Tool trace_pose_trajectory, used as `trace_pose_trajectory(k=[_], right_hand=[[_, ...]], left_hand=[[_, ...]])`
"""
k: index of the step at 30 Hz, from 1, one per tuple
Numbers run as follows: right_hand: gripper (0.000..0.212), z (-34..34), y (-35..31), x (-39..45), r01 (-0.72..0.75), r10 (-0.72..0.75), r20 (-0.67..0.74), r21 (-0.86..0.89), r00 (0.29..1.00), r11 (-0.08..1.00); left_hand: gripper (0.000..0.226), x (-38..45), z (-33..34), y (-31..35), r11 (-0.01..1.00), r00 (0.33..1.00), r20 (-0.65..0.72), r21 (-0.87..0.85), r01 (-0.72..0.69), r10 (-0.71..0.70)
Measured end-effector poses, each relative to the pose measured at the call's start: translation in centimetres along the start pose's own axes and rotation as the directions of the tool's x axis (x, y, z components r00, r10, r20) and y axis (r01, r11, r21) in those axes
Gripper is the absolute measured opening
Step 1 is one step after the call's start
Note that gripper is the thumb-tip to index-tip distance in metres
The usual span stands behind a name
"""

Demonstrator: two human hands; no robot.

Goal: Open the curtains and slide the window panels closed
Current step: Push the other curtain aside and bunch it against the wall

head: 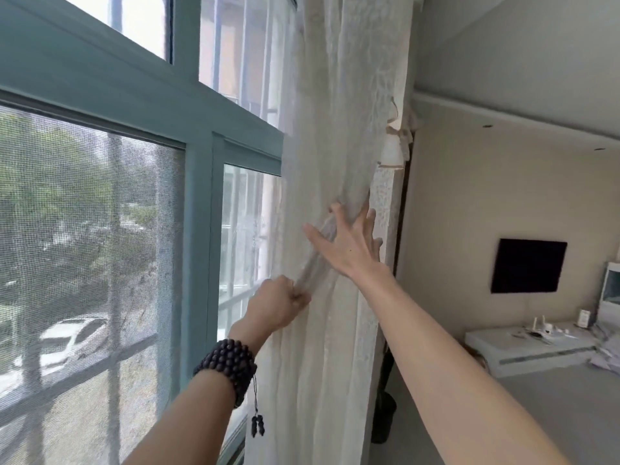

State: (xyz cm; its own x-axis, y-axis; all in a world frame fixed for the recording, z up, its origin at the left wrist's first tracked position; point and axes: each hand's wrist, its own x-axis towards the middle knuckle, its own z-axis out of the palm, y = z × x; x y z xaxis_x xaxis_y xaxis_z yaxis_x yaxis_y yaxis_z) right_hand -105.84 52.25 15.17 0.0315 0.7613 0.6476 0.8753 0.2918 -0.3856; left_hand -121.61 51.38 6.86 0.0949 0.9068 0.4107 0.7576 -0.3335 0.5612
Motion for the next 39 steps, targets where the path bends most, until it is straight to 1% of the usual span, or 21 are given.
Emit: trace_pose_trajectory(k=[2,4,5,6,7,8,10,12,13,14,17,18,20,21,22,24,26,28,31,34,39], right_hand=[[0.088,1.3,1.4,0.8,-0.086,0.086,0.022,0.012,0.996,0.996],[0.099,2.5,2.4,1.8,-0.14,0.14,0.026,0.011,0.99,0.99],[0.106,3.1,2.6,2.4,-0.147,0.147,0.029,0.009,0.989,0.989],[0.115,3.6,2.8,3.3,-0.155,0.155,0.035,0.012,0.987,0.988],[0.122,3.9,2.5,3.9,-0.166,0.165,0.046,0.017,0.985,0.986],[0.127,4.3,2.5,4.8,-0.179,0.178,0.052,0.015,0.983,0.984],[0.131,5.1,2.5,6.4,-0.206,0.205,0.063,0.008,0.977,0.979],[0.131,5.4,3.0,7.7,-0.231,0.231,0.055,-0.008,0.972,0.973],[0.13,5.4,3.4,8.2,-0.243,0.243,0.049,-0.011,0.969,0.97],[0.129,5.5,4.0,8.8,-0.251,0.251,0.046,-0.016,0.967,0.968],[0.126,5.3,5.4,9.9,-0.248,0.249,0.035,-0.026,0.968,0.968],[0.123,5.3,5.9,10.2,-0.245,0.245,0.024,-0.03,0.969,0.969],[0.119,5.3,7.0,11.1,-0.242,0.242,0.003,-0.05,0.97,0.969],[0.117,5.3,7.6,11.6,-0.243,0.243,-0.011,-0.062,0.97,0.968],[0.116,5.4,8.0,12.1,-0.244,0.243,-0.023,-0.067,0.97,0.967],[0.116,5.8,9.1,13.3,-0.247,0.245,-0.037,-0.058,0.969,0.967],[0.123,6.2,10.2,14.9,-0.249,0.247,-0.045,-0.05,0.968,0.967],[0.132,6.9,11.2,16.5,-0.248,0.246,-0.049,-0.038,0.968,0.968],[0.141,8.1,13.5,19.4,-0.244,0.243,-0.03,-0.019,0.97,0.97],[0.144,9.4,16.1,21.9,-0.223,0.223,-0.002,-0.033,0.975,0.974],[0.142,11.4,20.2,25.6,-0.208,0.208,0.014,-0.039,0.978,0.977]], left_hand=[[0.034,0.8,1.0,-0.6,0.988,0.998,0.007,0.144,-0.056,0.056],[0.031,2.0,2.7,-1.7,0.962,0.992,-0.002,0.242,-0.125,0.129],[0.031,2.6,3.4,-2.2,0.956,0.989,-0.031,0.263,-0.13,0.143],[0.03,3.4,4.1,-2.6,0.961,0.987,-0.061,0.243,-0.132,0.151],[0.026,3.9,4.4,-2.7,0.974,0.984,-0.075,0.175,-0.145,0.16],[0.02,4.7,5.0,-2.7,0.98,0.978,-0.075,0.065,-0.189,0.193],[0.014,6.2,6.2,-2.8,0.947,0.953,-0.131,-0.136,-0.29,0.273],[0.018,7.6,6.8,-2.8,0.914,0.927,-0.251,-0.225,-0.337,0.28],[0.018,8.2,7.0,-2.7,0.898,0.925,-0.271,-0.28,-0.34,0.265],[0.017,9.0,7.6,-2.6,0.878,0.932,-0.256,-0.34,-0.336,0.258],[0.012,10.9,9.2,-2.2,0.833,0.963,-0.134,-0.483,-0.271,0.236],[0.017,11.5,9.7,-1.9,0.834,0.973,-0.105,-0.5,-0.232,0.207],[0.067,12.8,10.9,-1.4,0.859,0.989,-0.083,-0.489,-0.151,0.126],[0.09,13.5,11.5,-1.1,0.879,0.99,-0.101,-0.459,-0.131,0.095],[0.108,14.1,11.8,-0.7,0.902,0.986,-0.144,-0.408,-0.14,0.088],[0.132,15.2,12.6,0.0,0.95,0.959,-0.252,-0.249,-0.191,0.127],[0.141,16.6,13.3,0.6,0.971,0.933,-0.331,-0.138,-0.195,0.141],[0.143,18.3,13.9,1.0,0.984,0.935,-0.342,-0.117,-0.137,0.089],[0.148,21.5,15.1,1.9,0.997,0.958,-0.286,-0.063,-0.033,0.014],[0.155,24.6,16.9,2.6,1.0,0.97,-0.242,-0.004,0.02,-0.021],[0.157,29.1,20.9,3.2,0.997,0.985,-0.159,-0.059,0.058,-0.066]])
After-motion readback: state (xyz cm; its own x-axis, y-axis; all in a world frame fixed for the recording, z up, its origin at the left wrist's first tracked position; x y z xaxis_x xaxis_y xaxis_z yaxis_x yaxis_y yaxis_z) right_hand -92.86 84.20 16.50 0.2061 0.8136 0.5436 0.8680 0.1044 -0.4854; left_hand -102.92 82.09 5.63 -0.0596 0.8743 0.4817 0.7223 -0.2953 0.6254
